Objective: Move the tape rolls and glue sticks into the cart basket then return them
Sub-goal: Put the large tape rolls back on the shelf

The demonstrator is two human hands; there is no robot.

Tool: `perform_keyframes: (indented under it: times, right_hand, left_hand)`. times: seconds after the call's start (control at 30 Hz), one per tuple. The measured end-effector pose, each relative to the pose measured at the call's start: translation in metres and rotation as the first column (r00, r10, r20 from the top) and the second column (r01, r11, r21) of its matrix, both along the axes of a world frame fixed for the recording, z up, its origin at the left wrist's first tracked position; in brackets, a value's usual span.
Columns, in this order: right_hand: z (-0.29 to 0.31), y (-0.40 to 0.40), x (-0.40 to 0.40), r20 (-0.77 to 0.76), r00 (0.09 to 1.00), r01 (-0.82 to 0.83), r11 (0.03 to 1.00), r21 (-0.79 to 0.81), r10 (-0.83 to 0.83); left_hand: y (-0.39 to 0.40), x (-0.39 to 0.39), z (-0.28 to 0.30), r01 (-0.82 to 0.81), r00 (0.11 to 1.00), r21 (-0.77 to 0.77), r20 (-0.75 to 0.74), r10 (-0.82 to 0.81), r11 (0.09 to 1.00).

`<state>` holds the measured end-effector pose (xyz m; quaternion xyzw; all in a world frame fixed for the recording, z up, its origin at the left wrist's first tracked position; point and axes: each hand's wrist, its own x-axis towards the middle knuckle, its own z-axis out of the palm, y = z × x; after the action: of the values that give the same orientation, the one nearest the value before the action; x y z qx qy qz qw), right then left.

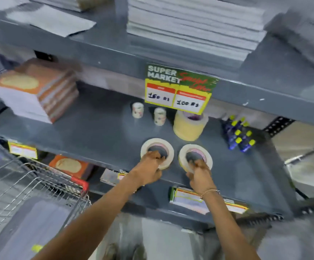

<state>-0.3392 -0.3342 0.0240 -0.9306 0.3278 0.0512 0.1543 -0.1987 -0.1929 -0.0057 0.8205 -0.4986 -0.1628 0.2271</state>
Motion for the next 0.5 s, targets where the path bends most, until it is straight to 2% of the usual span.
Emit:
perform_keyframes:
  times: [0.03, 0.07, 0.17, 0.23, 0.3, 0.37, 0.43, 0.5]
  right_hand:
    - [-0.002, 0.002, 0.002, 0.041, 0.999, -0.010, 0.999, -0.030, 0.012]
    - [-0.001, 0.007, 0.006, 0.099, 0.995, -0.026, 0.999, -0.044, 0.030]
    - [-0.004, 0.030, 0.032, 0.226, 0.964, -0.130, 0.990, -0.057, 0.139]
    - [-0.009, 0.046, 0.054, 0.191, 0.952, -0.221, 0.969, -0.114, 0.239]
    - [-0.010, 0.060, 0.074, 0.051, 0.950, -0.301, 0.947, -0.115, 0.308]
    - [-0.009, 0.067, 0.087, -0.024, 0.956, -0.292, 0.954, -0.059, 0.291]
    - [-0.004, 0.067, 0.087, 0.040, 0.967, -0.251, 0.967, -0.052, 0.253]
    - [0.006, 0.064, 0.075, 0.220, 0.956, -0.173, 0.978, -0.116, 0.196]
  left_hand:
    - [0.000, 0.008, 0.001, -0.019, 1.000, -0.045, -0.015, 0.019, 0.999]
    - [0.003, 0.015, 0.006, -0.035, 0.999, -0.011, -0.009, 0.034, 0.999]
    - [0.008, 0.052, 0.011, -0.202, 0.979, -0.050, -0.024, 0.201, 0.978]
    - [0.012, 0.077, 0.003, -0.303, 0.953, -0.090, -0.013, 0.304, 0.949]
    - [0.013, 0.095, -0.007, -0.354, 0.935, -0.016, -0.023, 0.354, 0.935]
    - [0.016, 0.100, -0.021, -0.390, 0.921, 0.063, 0.057, 0.387, 0.919]
    - [0.018, 0.099, -0.031, -0.394, 0.909, 0.092, 0.186, 0.373, 0.915]
    - [0.018, 0.099, -0.034, -0.394, 0.904, 0.112, 0.229, 0.362, 0.912]
